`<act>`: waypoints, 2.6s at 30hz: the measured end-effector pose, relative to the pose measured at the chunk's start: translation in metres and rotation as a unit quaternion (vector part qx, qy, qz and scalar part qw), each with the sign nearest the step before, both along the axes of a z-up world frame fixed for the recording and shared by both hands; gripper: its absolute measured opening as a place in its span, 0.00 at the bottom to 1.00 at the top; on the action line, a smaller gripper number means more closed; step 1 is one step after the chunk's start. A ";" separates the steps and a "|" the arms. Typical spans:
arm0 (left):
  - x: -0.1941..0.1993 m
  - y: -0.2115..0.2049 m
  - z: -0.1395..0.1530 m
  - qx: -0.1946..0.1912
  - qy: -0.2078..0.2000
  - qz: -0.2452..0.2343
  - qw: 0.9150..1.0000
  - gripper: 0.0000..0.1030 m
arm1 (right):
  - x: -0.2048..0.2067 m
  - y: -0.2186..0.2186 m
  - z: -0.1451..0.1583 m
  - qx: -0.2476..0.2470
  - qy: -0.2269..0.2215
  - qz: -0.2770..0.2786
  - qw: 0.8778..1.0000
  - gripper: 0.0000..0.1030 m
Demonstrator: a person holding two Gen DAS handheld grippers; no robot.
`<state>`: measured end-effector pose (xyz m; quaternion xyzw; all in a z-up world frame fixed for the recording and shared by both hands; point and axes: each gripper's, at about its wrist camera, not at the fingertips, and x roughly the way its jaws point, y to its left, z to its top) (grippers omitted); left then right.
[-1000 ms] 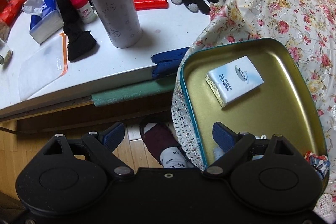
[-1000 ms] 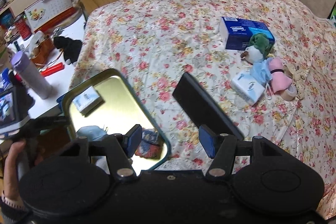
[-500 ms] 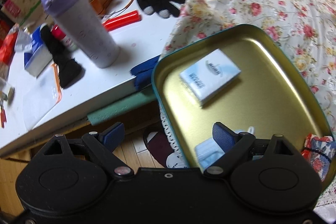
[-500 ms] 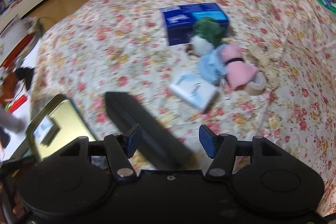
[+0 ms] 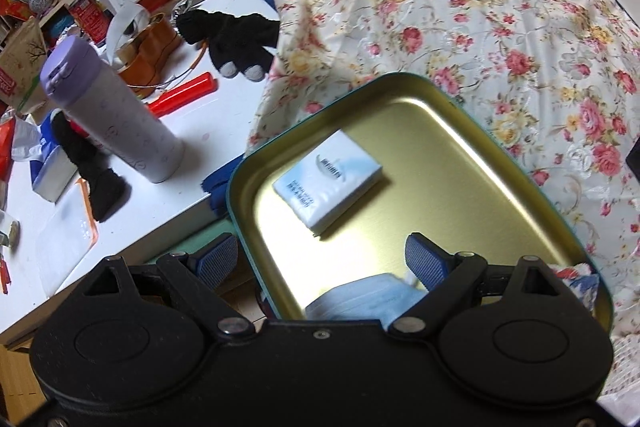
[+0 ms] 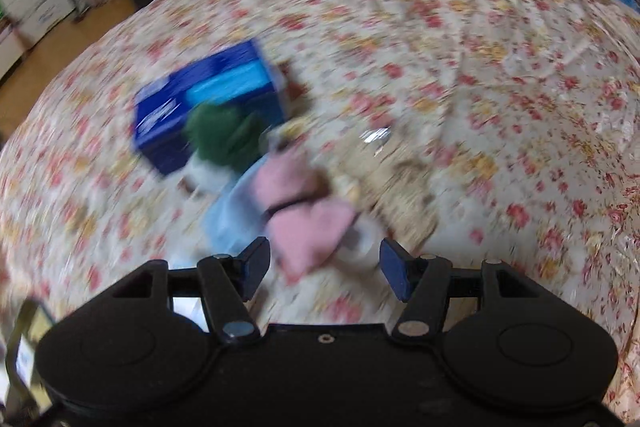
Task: Organize soft objects
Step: 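Move the right tool to the beige crocheted lace while the left tool approaches the white wipes pack, then grasp the crocheted lace with the right gripper while the left gripper grasps the white wipes pack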
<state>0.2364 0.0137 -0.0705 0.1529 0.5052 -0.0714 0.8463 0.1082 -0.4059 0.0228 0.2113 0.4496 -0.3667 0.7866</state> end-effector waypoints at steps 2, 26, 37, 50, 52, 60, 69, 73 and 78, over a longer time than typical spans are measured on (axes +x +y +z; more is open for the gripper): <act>0.000 -0.004 0.002 -0.004 -0.003 -0.001 1.000 0.86 | 0.005 -0.023 -0.003 0.004 -0.008 -0.024 1.000 0.57; -0.046 -0.197 0.108 -0.048 -0.052 -0.199 0.977 0.90 | 0.030 -0.088 -0.070 0.012 0.008 -0.023 1.000 0.55; -0.071 -0.298 0.065 -0.002 0.008 -0.309 0.951 0.90 | 0.015 -0.100 -0.064 0.037 -0.033 -0.031 0.998 0.51; -0.088 -0.321 0.049 0.014 0.011 -0.330 0.944 0.93 | 0.009 -0.107 -0.065 0.045 -0.052 -0.039 0.997 0.52; -0.089 -0.324 0.045 0.031 0.005 -0.336 0.942 0.94 | 0.008 -0.107 -0.065 0.047 -0.055 -0.041 0.997 0.52; -0.075 -0.338 0.022 0.040 0.034 -0.334 0.941 0.95 | 0.009 -0.104 -0.064 0.041 -0.051 -0.039 0.997 0.52; -0.053 -0.322 0.035 -0.023 0.045 -0.276 0.960 0.68 | 0.012 -0.101 -0.064 0.026 -0.046 -0.035 0.998 0.52; -0.049 -0.293 0.060 -0.040 0.021 -0.244 0.969 0.68 | 0.010 -0.100 -0.062 0.017 -0.048 -0.036 0.998 0.52; -0.038 -0.234 0.098 -0.060 -0.008 -0.189 0.980 0.68 | 0.010 -0.090 -0.053 -0.014 -0.051 -0.031 0.998 0.52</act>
